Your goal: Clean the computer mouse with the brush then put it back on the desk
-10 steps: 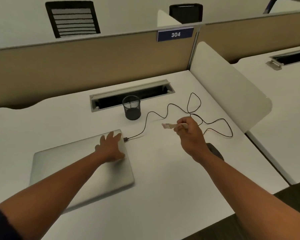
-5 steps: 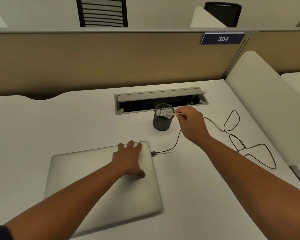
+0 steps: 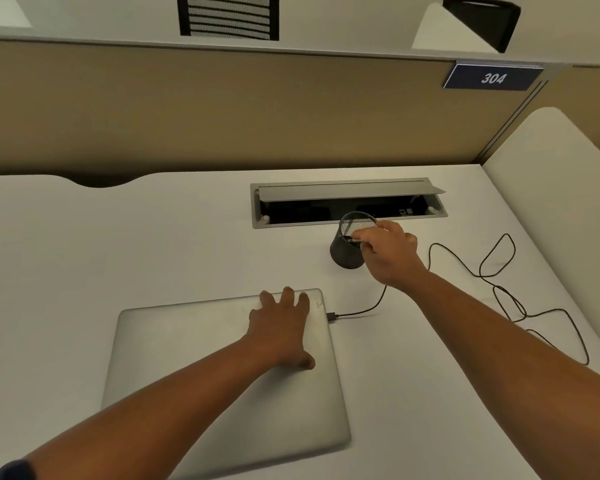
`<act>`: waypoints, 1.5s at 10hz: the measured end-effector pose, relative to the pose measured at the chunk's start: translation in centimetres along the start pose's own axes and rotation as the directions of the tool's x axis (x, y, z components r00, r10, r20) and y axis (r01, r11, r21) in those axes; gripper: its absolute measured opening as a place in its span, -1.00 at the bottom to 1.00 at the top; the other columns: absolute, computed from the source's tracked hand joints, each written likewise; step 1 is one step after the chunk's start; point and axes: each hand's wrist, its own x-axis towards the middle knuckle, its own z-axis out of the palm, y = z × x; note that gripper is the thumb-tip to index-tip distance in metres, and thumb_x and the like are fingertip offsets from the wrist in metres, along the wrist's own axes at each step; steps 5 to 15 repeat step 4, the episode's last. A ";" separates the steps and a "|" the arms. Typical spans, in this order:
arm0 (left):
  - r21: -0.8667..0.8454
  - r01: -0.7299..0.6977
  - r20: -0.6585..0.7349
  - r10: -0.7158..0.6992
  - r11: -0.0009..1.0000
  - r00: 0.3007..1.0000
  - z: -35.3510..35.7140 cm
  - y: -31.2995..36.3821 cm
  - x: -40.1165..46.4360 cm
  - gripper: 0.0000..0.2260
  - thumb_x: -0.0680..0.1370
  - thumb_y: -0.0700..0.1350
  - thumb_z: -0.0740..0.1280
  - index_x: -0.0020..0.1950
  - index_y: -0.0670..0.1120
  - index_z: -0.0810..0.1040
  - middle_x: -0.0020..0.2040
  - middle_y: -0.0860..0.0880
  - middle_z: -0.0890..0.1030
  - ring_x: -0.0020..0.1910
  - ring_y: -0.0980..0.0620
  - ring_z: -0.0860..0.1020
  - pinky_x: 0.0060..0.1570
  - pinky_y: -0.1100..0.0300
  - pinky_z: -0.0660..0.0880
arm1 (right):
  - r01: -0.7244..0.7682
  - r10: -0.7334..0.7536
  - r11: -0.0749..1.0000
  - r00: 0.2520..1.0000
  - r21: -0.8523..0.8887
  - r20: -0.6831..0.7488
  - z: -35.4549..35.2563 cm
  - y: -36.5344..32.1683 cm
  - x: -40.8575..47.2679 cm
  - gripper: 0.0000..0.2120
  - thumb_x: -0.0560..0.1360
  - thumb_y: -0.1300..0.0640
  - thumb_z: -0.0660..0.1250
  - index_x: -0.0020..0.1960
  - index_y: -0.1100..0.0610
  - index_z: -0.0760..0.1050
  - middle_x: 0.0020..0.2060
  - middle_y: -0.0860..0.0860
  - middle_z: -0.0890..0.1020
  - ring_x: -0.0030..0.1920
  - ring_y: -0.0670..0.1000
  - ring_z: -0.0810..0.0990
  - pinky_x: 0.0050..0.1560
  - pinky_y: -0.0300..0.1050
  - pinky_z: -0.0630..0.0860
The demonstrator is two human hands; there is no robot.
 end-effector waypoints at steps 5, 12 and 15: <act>-0.032 0.050 0.011 -0.050 0.998 0.999 -1.7 0.8 -1.0 0.08 0.37 0.26 0.57 0.68 0.04 0.01 0.66 -0.07 0.07 0.59 -0.32 0.11 0.38 -0.19 0.45 | 0.042 -0.030 0.976 0.998 0.213 -0.059 -1.7 0.1 -3.4 -0.43 0.61 0.23 0.23 0.59 0.00 0.27 0.62 0.04 0.27 0.67 0.11 0.04 0.55 0.29 0.02; -0.032 0.050 0.011 -0.050 0.998 0.999 -1.7 0.8 -1.0 0.08 0.37 0.26 0.57 0.68 0.04 0.01 0.66 -0.07 0.07 0.59 -0.32 0.11 0.38 -0.19 0.45 | 0.042 -0.030 0.976 0.998 0.213 -0.059 -1.7 0.1 -3.4 -0.43 0.61 0.23 0.23 0.59 0.00 0.27 0.62 0.04 0.27 0.67 0.11 0.04 0.55 0.29 0.02; -0.032 0.050 0.011 -0.050 0.998 0.999 -1.7 0.8 -1.0 0.08 0.37 0.26 0.57 0.68 0.04 0.01 0.66 -0.07 0.07 0.59 -0.32 0.11 0.38 -0.19 0.45 | 0.042 -0.030 0.976 0.998 0.213 -0.059 -1.7 0.1 -3.4 -0.43 0.61 0.23 0.23 0.59 0.00 0.27 0.62 0.04 0.27 0.67 0.11 0.04 0.55 0.29 0.02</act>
